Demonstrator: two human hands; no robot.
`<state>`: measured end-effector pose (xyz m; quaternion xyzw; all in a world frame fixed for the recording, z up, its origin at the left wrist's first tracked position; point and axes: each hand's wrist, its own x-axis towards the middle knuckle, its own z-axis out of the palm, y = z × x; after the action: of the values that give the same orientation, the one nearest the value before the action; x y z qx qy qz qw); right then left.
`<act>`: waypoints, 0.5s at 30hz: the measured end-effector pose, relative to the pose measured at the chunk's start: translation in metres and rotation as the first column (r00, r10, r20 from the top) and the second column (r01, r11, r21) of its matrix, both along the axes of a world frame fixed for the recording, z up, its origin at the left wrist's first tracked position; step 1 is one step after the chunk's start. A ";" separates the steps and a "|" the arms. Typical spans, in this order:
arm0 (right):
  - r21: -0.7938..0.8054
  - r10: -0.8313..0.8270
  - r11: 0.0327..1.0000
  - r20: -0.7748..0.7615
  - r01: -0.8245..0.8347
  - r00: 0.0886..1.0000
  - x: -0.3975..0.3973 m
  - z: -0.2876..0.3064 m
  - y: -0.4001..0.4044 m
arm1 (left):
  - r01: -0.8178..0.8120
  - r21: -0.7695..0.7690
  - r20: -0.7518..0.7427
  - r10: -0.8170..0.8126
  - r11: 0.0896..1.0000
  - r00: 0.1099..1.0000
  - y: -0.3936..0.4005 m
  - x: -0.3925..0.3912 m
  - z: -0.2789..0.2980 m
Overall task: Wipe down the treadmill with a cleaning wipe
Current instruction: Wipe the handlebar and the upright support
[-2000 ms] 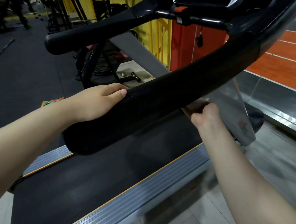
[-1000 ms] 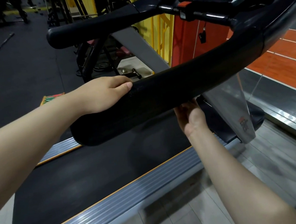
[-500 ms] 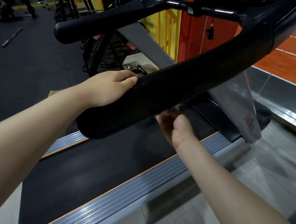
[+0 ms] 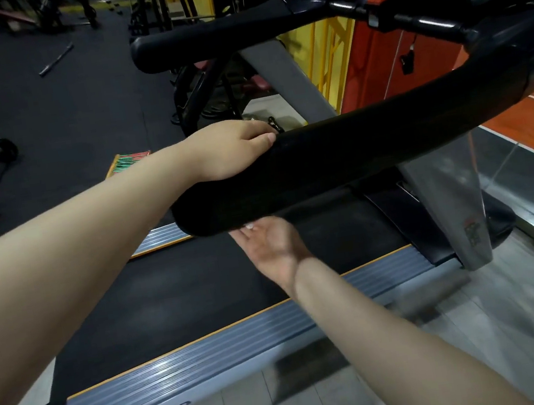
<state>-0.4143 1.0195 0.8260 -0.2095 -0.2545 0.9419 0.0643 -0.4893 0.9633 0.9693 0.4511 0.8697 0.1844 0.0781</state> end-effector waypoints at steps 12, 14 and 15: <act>0.106 0.372 0.926 -0.098 -0.362 0.923 0.034 0.063 -0.029 | 0.012 0.083 0.138 -0.024 0.996 0.990 -0.009 0.000 0.006; 0.175 0.349 0.924 -0.015 -0.341 0.937 0.052 0.051 -0.005 | -0.003 0.095 0.241 -0.021 0.995 0.970 -0.016 -0.002 0.009; 0.176 0.318 0.933 0.006 -0.314 0.948 0.061 0.045 0.006 | 0.002 0.081 0.255 -0.023 0.997 0.967 -0.018 -0.003 0.010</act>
<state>-0.3533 1.0251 0.8707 -0.1487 -0.3655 0.9164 -0.0668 -0.4925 0.9458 0.9796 0.4319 0.8414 0.2753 0.1726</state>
